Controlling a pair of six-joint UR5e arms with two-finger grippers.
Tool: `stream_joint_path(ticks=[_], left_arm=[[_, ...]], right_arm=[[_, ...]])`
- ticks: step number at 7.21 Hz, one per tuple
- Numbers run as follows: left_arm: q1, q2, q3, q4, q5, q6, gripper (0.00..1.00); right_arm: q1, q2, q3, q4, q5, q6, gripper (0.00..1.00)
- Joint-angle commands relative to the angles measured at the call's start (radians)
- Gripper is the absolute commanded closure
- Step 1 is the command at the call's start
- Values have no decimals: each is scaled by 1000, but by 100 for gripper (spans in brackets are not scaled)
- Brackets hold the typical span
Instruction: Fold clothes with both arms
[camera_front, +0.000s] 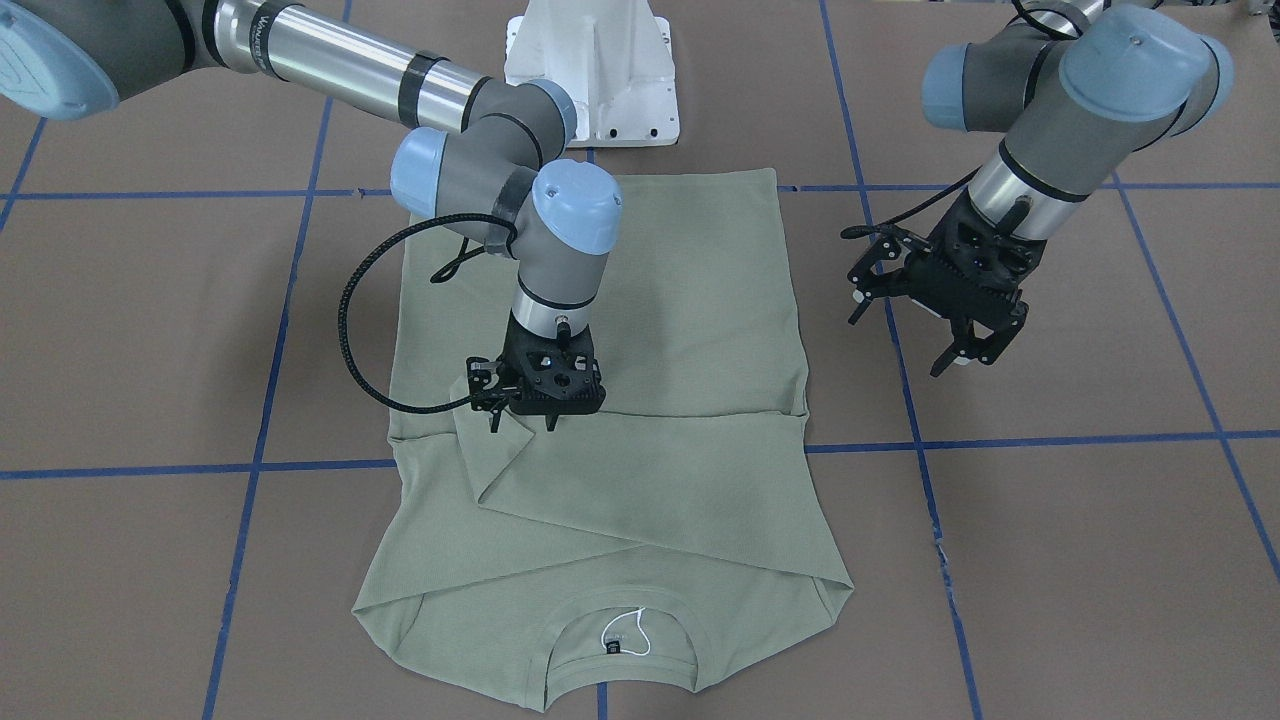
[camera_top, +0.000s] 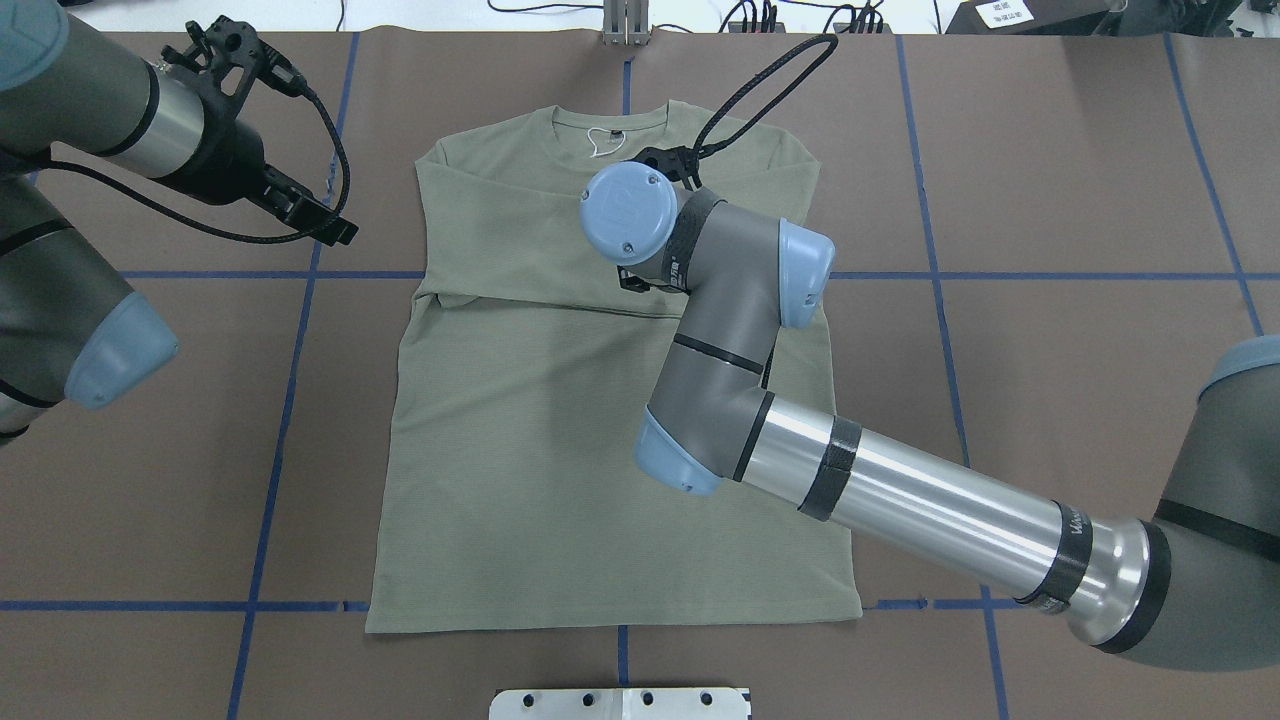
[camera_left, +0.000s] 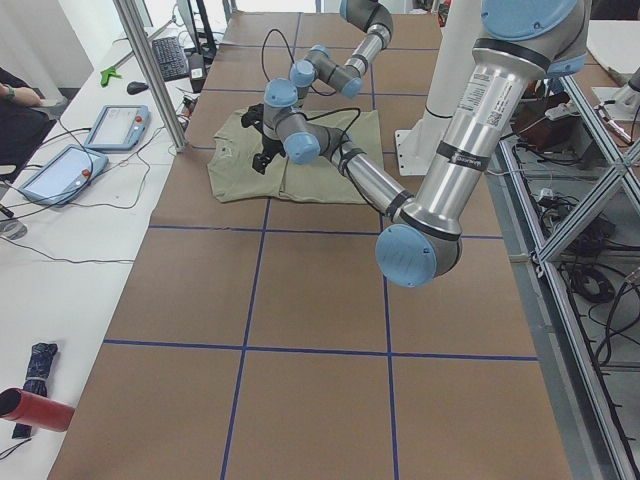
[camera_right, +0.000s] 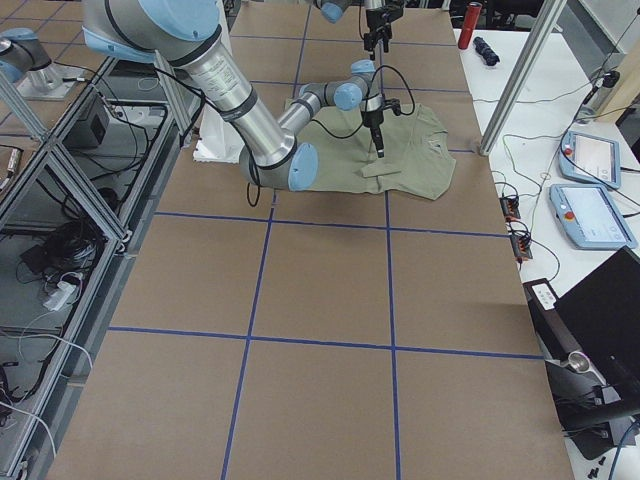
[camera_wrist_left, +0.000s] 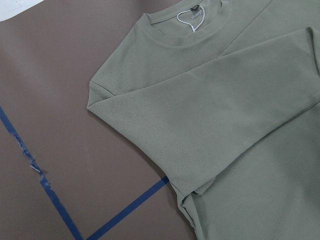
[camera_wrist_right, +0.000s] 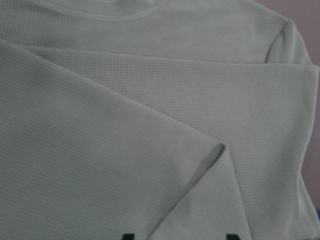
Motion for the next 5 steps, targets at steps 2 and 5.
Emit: stream_joint_path(ticks=[2, 5], left_arm=[[1, 6, 0, 0, 2, 3, 0], [2, 6, 2, 0, 2, 3, 0]], right_arm=[[-11, 1, -22, 5, -17, -3, 41], [-11, 1, -27, 7, -17, -5, 47]])
